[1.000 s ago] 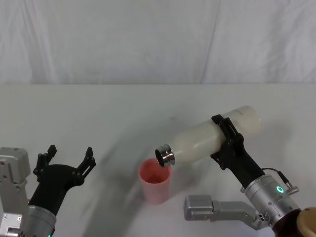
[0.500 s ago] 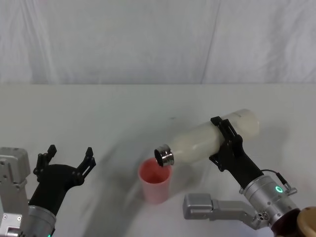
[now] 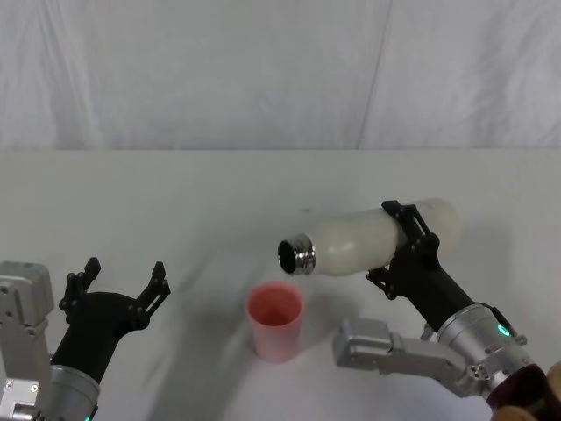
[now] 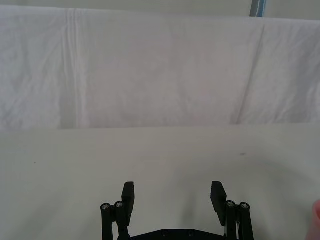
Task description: Grasp the thermos with one hand and pour water into the cup lid.
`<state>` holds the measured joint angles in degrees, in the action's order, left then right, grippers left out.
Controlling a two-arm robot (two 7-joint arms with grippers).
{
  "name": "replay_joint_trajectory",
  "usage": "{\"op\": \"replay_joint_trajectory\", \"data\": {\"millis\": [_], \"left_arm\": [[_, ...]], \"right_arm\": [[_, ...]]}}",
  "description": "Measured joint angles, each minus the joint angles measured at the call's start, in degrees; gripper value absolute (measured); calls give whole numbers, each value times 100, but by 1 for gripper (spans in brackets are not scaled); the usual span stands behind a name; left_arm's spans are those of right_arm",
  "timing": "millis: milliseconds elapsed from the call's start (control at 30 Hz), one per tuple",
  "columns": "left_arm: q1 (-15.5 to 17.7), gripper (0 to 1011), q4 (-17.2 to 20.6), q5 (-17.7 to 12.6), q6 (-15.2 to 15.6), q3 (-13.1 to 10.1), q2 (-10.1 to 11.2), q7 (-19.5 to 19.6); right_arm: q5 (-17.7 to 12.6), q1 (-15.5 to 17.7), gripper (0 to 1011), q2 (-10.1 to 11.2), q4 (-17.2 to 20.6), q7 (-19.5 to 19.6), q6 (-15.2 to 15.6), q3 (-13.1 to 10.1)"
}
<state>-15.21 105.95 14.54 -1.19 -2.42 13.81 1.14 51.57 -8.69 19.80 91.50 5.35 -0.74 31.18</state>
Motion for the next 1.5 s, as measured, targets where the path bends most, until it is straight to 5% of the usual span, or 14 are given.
{"op": "replay_joint_trajectory", "data": {"millis": [367,567,867,1333,1500], "left_arm": [[0,1001,0,0,0,0,0,0],[0,1001,0,0,0,0,0,0],[0,1001,0,0,0,0,0,0],[0,1001,0,0,0,0,0,0],[0,1001,0,0,0,0,0,0]], "right_arm": [[-1338,241,960,-202,256,-545,-348,-525],[-2487,387,960,-374,387,-1086,-502,-937],[-3705,494,960,-586,452,-1592,-473,-1377],[-5066,557,960,-774,497,-2023,-208,-1761],[-5342,557,960,-788,498,-2052,-95,-1824]]}}
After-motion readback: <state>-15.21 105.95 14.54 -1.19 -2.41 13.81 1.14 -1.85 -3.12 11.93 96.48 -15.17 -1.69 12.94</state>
